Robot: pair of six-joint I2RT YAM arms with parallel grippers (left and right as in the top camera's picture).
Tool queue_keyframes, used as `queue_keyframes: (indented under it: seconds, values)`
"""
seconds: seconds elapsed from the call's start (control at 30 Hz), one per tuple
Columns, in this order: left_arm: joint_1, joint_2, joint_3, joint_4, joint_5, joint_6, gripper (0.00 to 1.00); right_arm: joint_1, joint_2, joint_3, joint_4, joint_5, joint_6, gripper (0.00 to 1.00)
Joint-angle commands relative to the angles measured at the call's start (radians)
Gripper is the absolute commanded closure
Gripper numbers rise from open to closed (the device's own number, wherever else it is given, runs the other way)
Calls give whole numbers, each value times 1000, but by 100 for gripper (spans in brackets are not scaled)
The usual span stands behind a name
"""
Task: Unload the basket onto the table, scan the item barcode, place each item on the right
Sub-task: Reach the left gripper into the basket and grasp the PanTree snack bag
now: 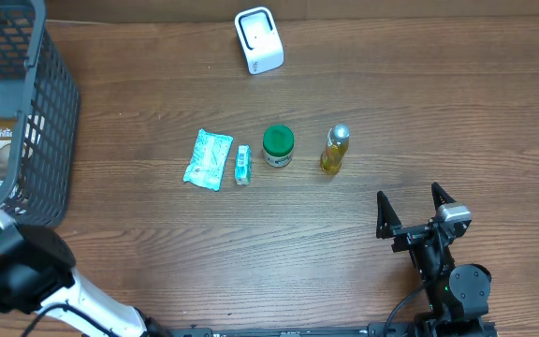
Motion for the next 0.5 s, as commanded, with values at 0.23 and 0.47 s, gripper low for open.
queue_keyframes:
  seconds: [0.23,0.47]
  values:
    - [-2,252,-210,7,41,134,0,-6,-7,-11,3,2,-3,0]
    - [6,323,-266,13,-33,115,1,-6,-7,-11,3,2,-3,0]
